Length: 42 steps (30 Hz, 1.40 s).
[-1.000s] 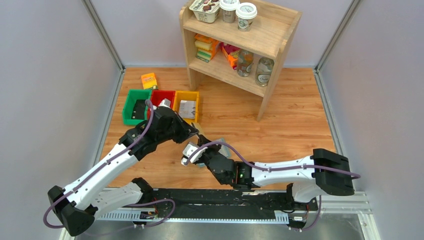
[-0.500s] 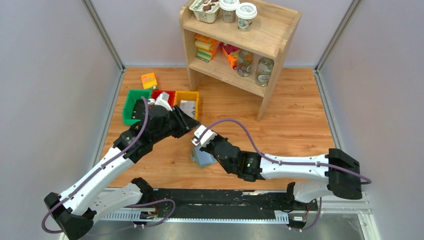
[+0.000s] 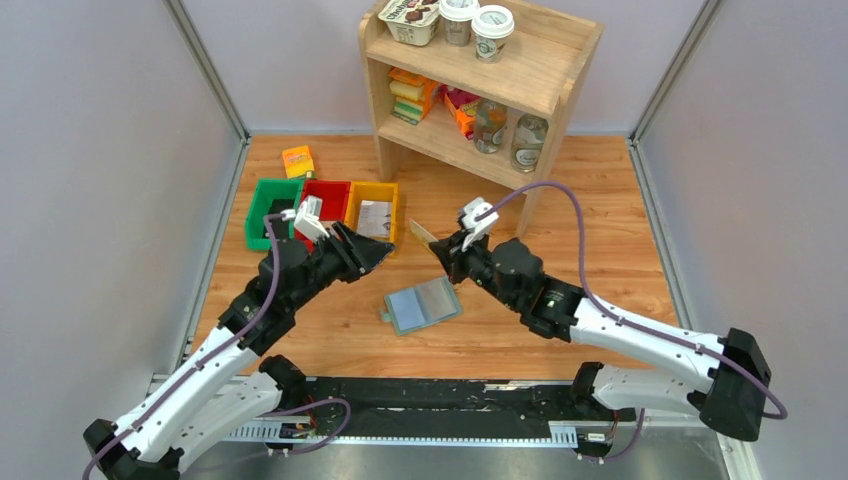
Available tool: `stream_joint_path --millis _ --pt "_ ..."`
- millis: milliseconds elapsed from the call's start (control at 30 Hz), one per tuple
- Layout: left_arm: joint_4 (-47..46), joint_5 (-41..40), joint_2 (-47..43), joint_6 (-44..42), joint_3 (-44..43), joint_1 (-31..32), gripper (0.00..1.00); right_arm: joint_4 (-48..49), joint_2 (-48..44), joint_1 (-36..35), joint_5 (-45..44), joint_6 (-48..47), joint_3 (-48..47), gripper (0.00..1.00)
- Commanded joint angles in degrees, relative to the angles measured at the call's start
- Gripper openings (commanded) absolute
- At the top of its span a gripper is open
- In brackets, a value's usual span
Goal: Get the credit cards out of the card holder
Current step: Remove the credit card from the card holder, then place the credit card in the storage box.
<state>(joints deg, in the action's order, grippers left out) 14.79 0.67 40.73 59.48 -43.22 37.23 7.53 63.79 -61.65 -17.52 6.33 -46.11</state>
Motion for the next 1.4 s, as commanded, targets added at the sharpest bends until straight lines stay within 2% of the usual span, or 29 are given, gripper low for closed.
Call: stream_joint_path --millis 0,67,133,367,633,1033,1267,1367 --pt "-22.05 5.30 -5.04 -2.53 11.46 -0.32 0.56 4.23 -4.90 8.37 19.85 17.64 4.08 0.00" --pt "-31.18 8.11 -5.22 -3.23 14.55 -0.32 0.57 7.22 -5.60 11.62 25.93 22.65 5.41 0.00" --pt "-34.80 10.05 -4.35 -3.67 15.97 -0.32 0.57 10.99 -6.22 13.74 30.50 27.40 7.16 0.00" --pt "-41.15 14.01 -0.83 -4.99 16.41 -0.23 0.57 21.46 -6.49 16.56 35.18 37.61 11.74 0.00" --pt "-41.59 12.61 -0.30 -3.41 17.99 -0.23 0.56 26.39 -6.75 16.91 34.04 41.92 14.20 0.00" --pt "-37.55 8.83 -1.18 -1.39 20.37 -0.23 0.55 27.45 -8.50 17.00 30.53 43.51 15.96 0.00" --pt "-41.15 9.70 1.36 0.63 21.07 -0.23 0.55 28.68 -8.60 17.00 28.68 45.09 17.28 0.00" --pt "-45.44 10.93 3.21 1.69 21.16 -0.14 0.54 29.38 -8.16 17.00 28.85 45.79 17.54 0.00"
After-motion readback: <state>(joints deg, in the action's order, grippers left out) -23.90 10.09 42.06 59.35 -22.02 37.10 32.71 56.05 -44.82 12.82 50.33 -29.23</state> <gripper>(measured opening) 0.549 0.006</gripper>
